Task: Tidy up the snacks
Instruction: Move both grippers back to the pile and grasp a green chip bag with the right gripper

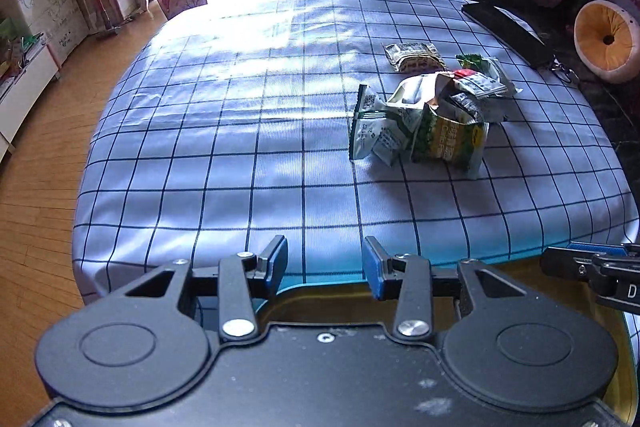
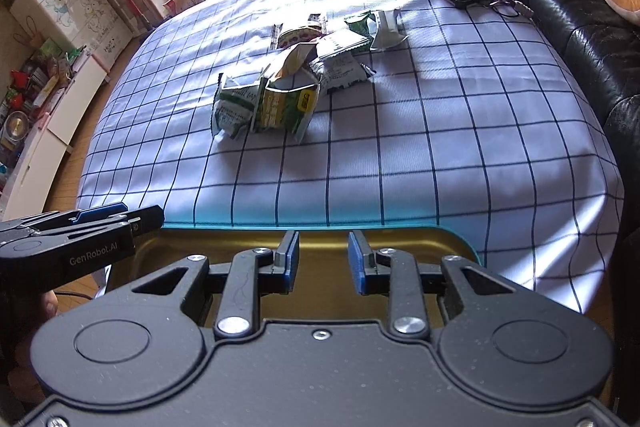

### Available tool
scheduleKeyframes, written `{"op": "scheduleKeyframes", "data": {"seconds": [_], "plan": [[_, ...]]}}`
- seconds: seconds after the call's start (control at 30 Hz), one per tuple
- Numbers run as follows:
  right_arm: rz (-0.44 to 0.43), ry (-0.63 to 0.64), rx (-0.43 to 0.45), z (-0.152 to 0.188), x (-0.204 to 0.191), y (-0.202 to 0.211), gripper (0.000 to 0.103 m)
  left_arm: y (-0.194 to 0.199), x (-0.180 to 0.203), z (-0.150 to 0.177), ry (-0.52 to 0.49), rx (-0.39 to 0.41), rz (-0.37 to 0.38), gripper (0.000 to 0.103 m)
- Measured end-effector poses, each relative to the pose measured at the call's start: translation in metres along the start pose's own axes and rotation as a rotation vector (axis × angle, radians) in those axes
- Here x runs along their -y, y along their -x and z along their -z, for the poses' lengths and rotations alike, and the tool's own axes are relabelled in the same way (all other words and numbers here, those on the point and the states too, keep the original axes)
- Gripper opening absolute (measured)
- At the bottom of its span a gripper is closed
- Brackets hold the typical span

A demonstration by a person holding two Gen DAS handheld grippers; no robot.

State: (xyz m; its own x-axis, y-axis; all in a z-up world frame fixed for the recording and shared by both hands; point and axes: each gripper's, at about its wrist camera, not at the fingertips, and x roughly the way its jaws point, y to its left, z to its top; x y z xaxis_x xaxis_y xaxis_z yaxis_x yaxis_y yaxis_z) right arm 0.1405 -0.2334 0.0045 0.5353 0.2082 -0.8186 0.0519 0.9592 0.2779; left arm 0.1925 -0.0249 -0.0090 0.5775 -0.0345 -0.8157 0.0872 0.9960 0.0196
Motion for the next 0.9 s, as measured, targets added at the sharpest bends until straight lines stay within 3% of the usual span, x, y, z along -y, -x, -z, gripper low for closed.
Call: {"op": "scheduleKeyframes", "data": {"seconds": [0.43,0.67,0.9], "plan": [[0.008,-0.007,0.001,-0.025,0.011,-0.03,0.039,-0.042,0.007,-0.037,-0.005,0.003,0.001,0.042],[0.004,-0.001,0.003,-0.035,0.012,-0.041,0.039,-0.063,0.015,-0.048,-0.019,-0.02,0.037,0.042],[-0.008,0.035,0.019,-0.041,0.005,-0.047,0.039,-0.079,0.0,-0.062,0.056,-0.024,0.007,0.042]]}}
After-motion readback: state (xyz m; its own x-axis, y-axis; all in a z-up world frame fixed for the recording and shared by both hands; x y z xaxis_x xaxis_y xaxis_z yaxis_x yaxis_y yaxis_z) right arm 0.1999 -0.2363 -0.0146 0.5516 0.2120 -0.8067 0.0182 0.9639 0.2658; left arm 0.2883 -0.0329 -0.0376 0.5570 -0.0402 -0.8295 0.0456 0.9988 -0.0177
